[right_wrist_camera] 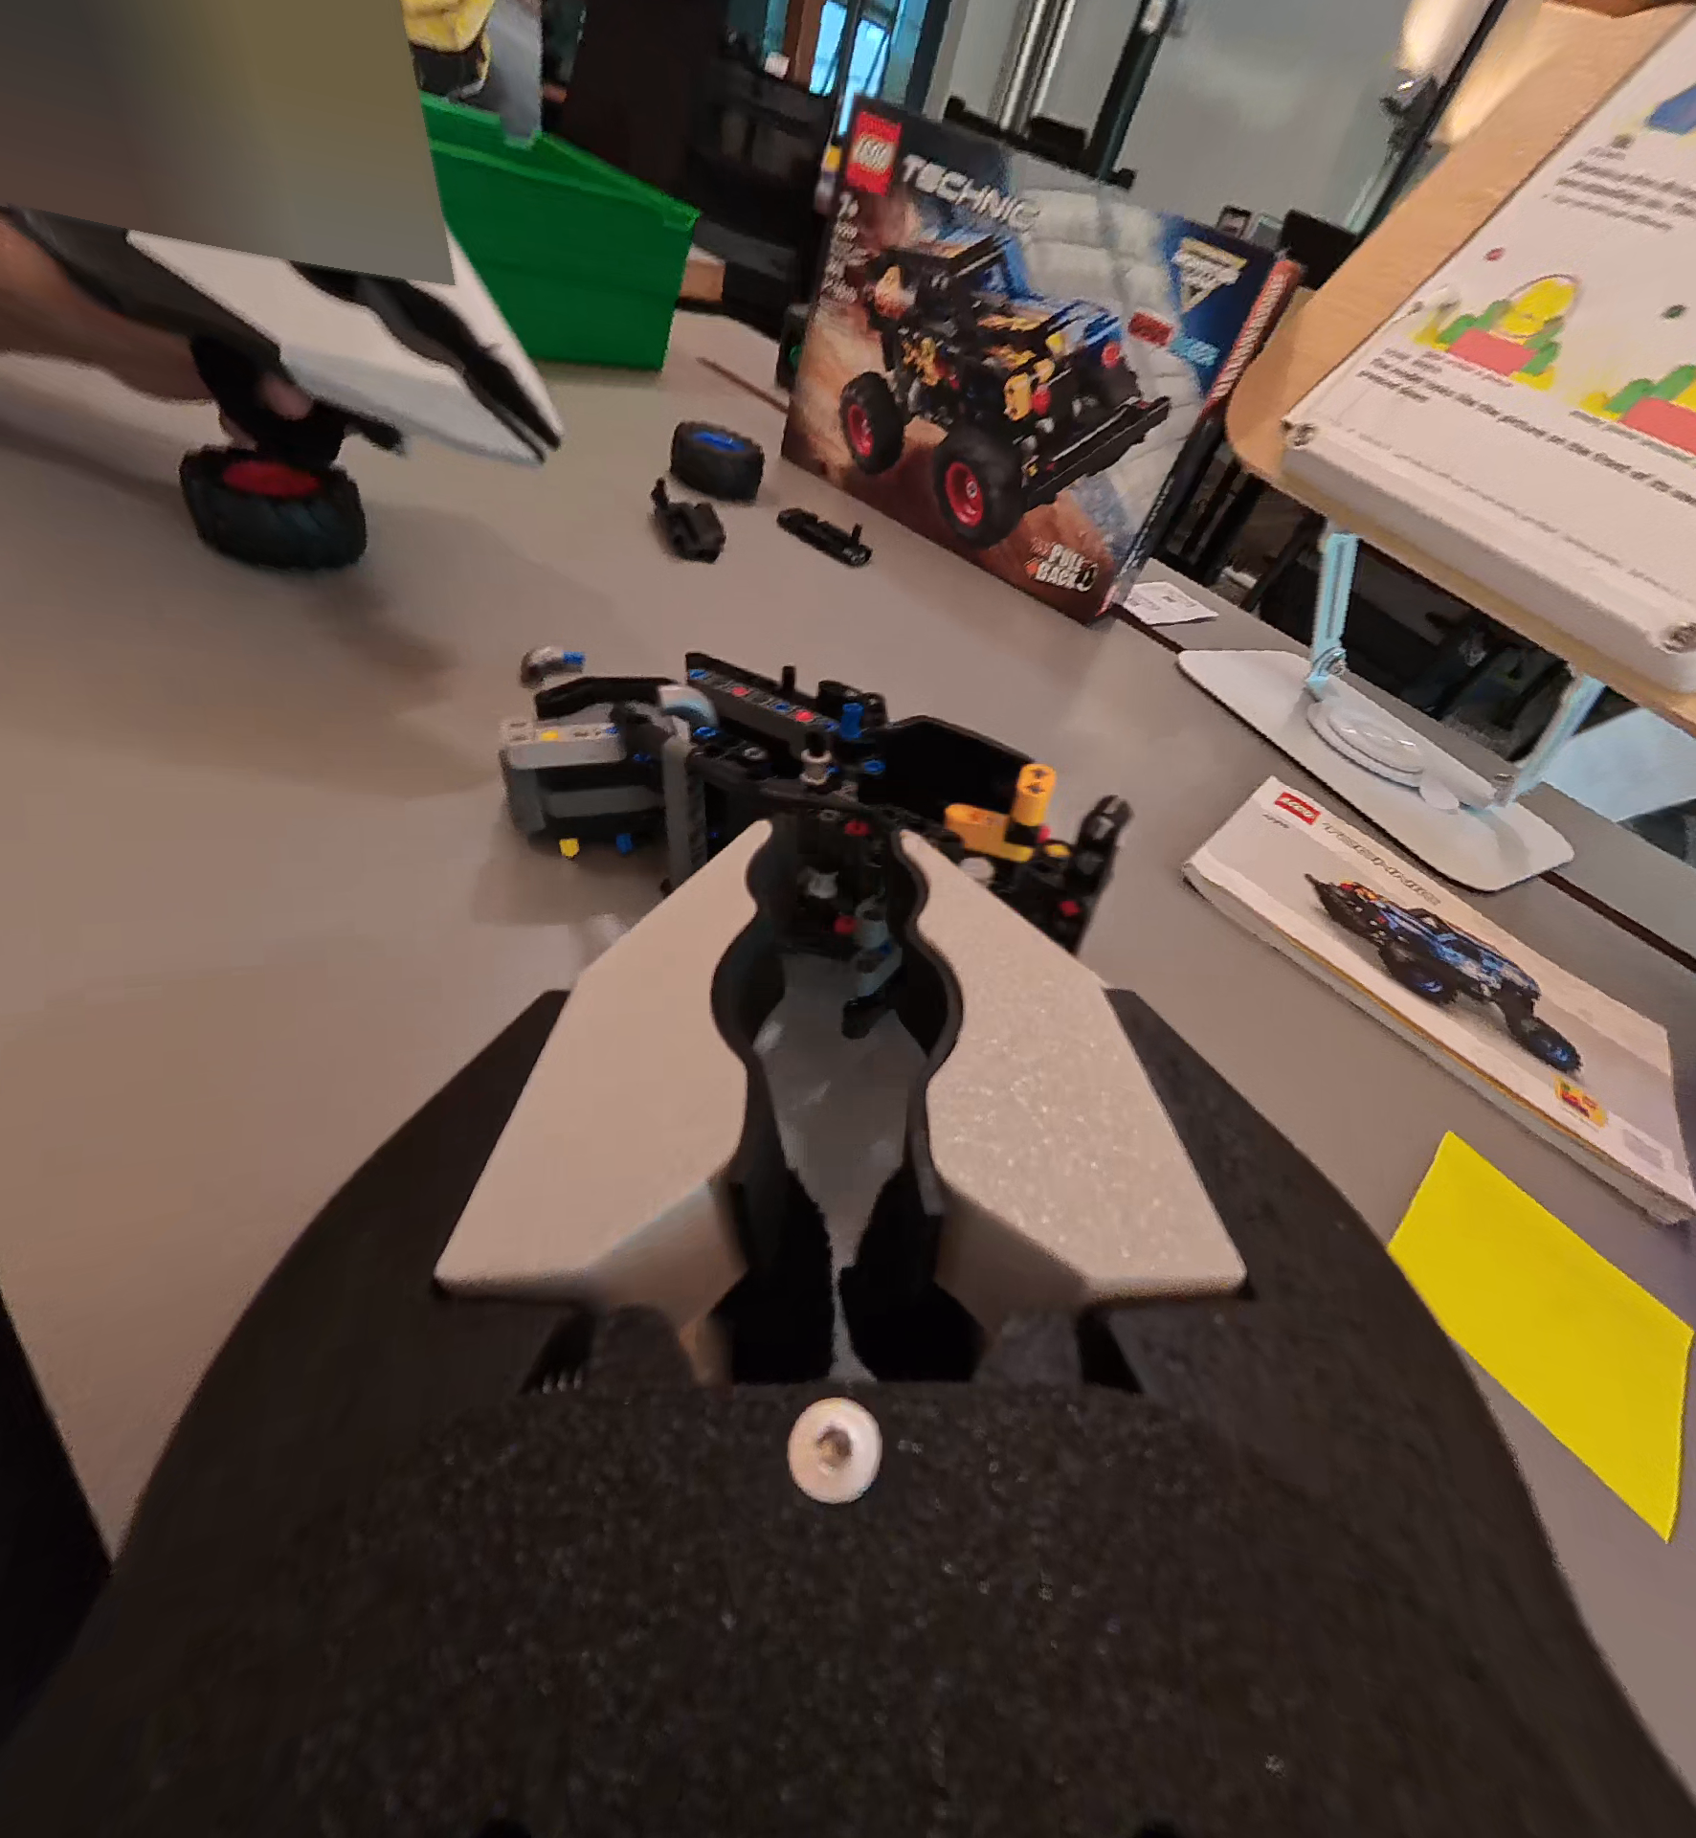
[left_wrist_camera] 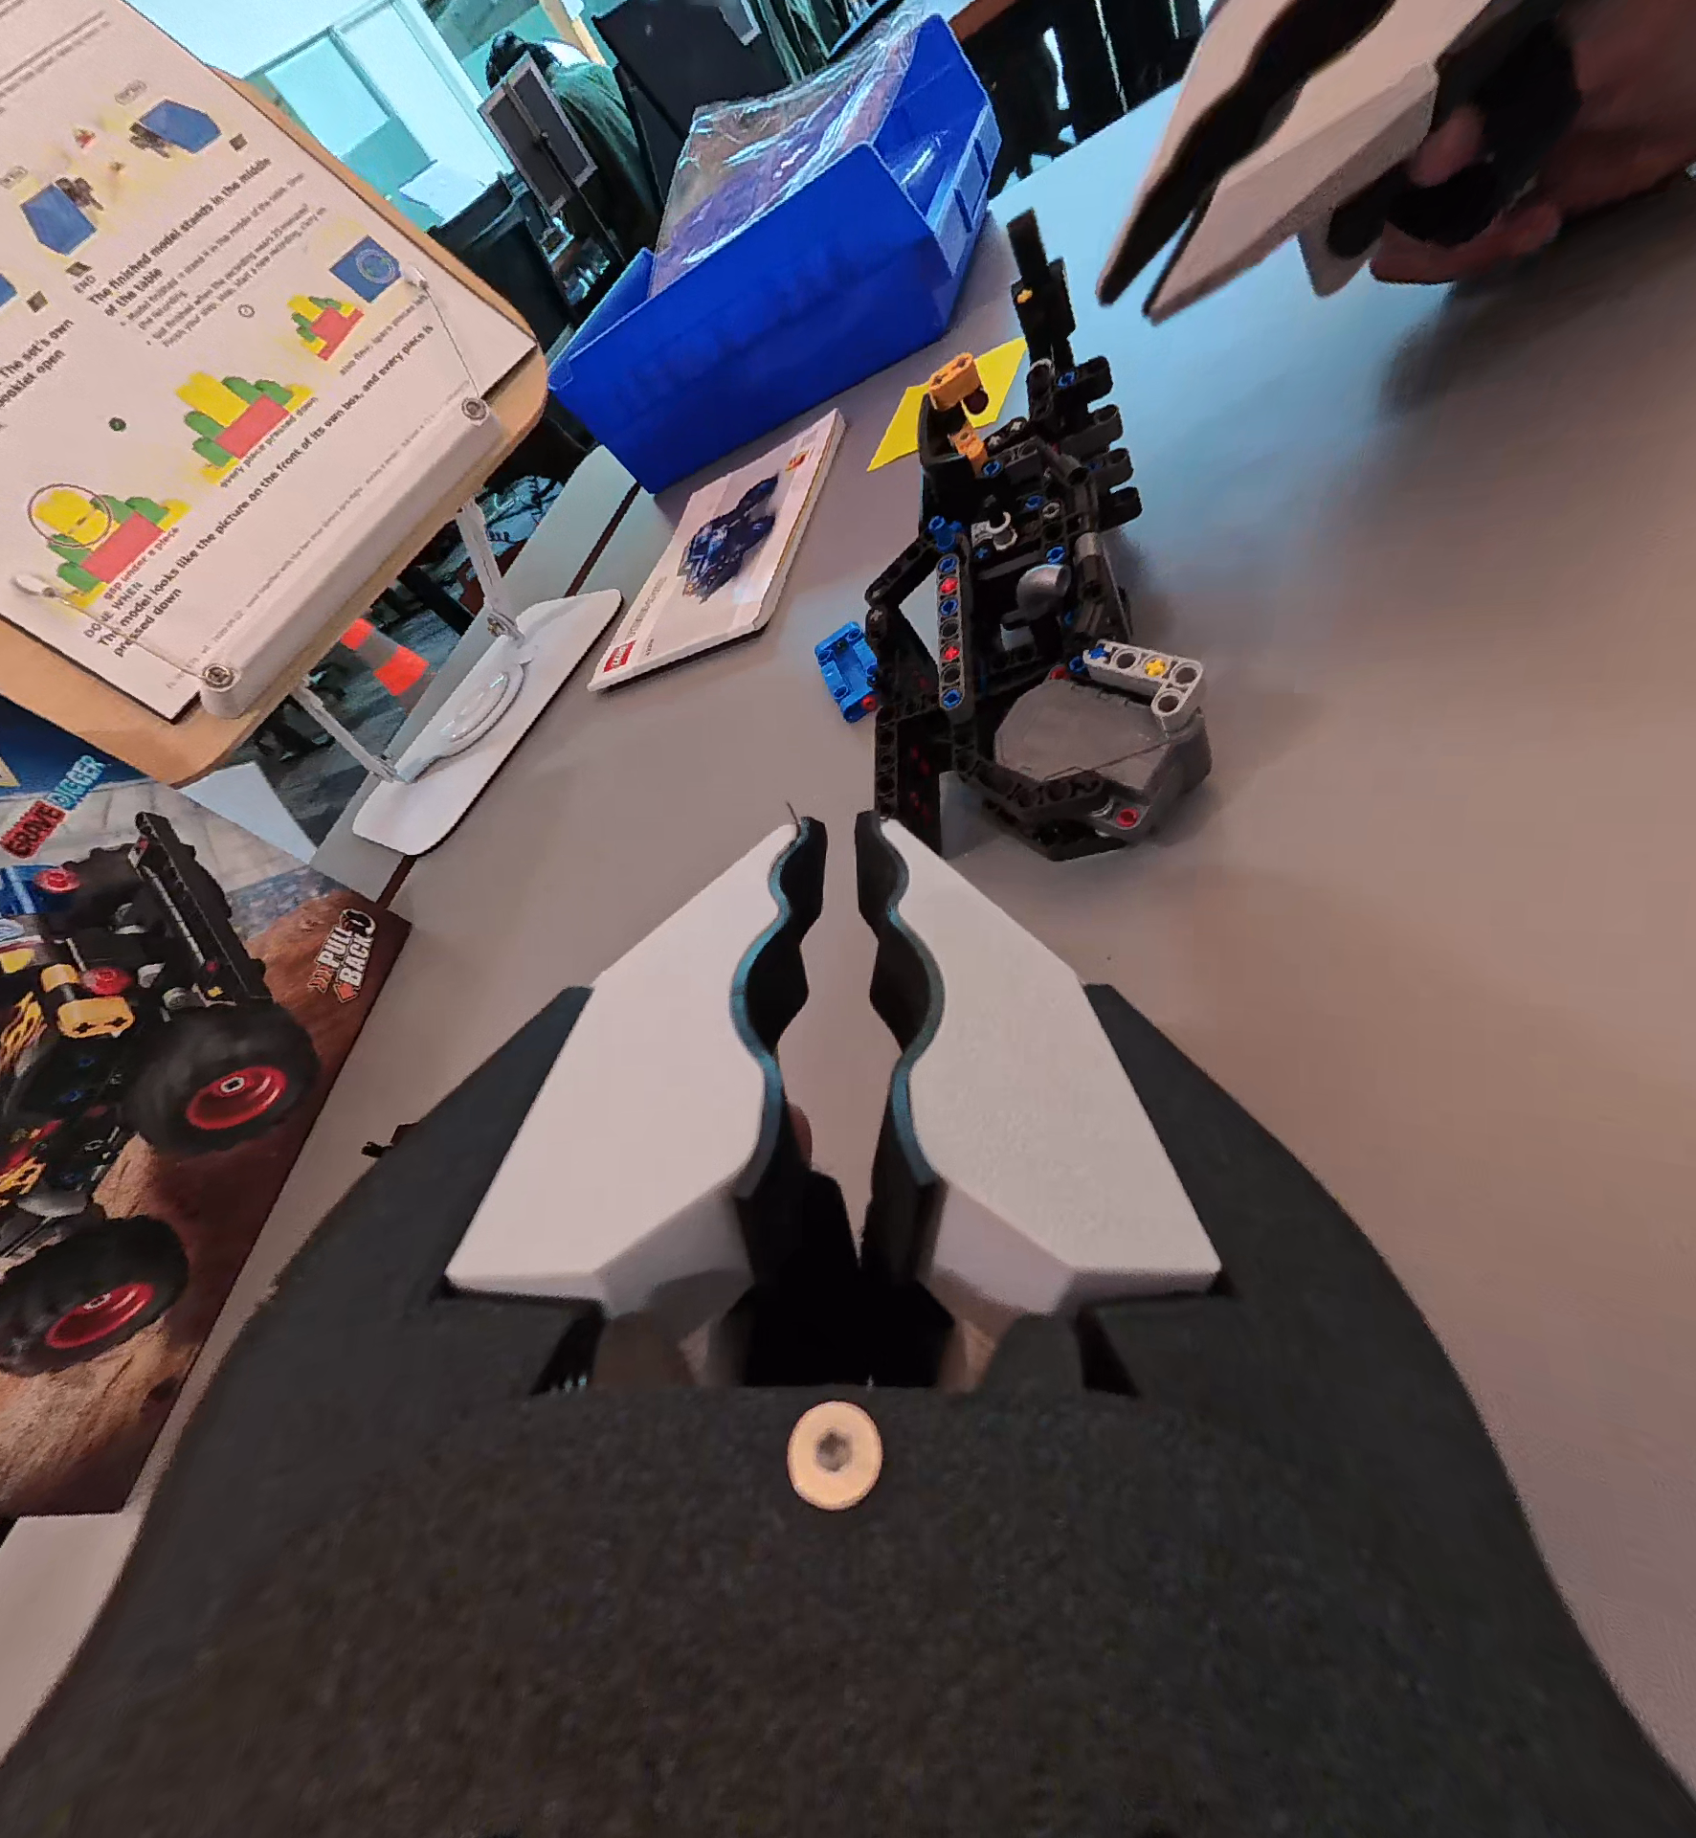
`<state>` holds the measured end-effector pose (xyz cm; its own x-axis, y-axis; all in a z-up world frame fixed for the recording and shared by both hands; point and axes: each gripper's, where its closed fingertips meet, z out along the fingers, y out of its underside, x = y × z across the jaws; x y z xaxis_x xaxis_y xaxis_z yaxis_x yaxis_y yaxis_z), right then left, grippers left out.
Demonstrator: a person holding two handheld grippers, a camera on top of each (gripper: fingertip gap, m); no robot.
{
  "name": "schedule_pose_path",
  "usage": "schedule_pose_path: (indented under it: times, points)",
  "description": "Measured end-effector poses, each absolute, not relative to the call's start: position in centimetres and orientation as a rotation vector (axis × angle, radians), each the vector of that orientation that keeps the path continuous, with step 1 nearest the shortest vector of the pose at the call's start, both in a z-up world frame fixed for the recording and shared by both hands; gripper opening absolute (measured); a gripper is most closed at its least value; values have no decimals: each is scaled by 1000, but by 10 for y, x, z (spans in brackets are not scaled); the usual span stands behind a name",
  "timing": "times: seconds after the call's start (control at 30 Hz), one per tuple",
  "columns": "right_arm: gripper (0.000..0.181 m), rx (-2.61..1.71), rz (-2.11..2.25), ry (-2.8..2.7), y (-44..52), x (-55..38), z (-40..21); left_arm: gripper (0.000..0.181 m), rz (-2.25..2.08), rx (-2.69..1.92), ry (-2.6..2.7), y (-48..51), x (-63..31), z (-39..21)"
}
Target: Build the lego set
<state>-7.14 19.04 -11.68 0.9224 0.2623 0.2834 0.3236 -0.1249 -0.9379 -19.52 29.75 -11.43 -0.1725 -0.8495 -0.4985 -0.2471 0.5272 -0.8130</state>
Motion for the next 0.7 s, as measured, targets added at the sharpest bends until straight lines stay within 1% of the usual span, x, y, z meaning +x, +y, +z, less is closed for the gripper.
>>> schedule_pose_path:
  times: [0.2, 0.33, 0.4, 0.43, 0.63, 0.7]
  points:
    - [17, -1723, -78, -521, 196, -96, -122, 7, -890, -1016, 1809, 266, -180, -113]
    - [17, -1746, -152, -587, 198, -100, -131, 9, -819, -973, 2010, 258, -158, -126]
    - [17, -1746, -180, -601, 198, -100, -132, 14, -840, -933, 2072, 250, -148, -128]
    - [17, -1744, -194, -607, 197, -100, -132, 13, -865, -915, 2094, 246, -143, -130]
    - [16, -1747, -237, -636, 198, -101, -136, 19, -967, -985, 2136, 235, -128, -142]
    - [16, -1751, -243, -636, 198, -99, -137, 17, -990, -1019, 2128, 236, -130, -143]
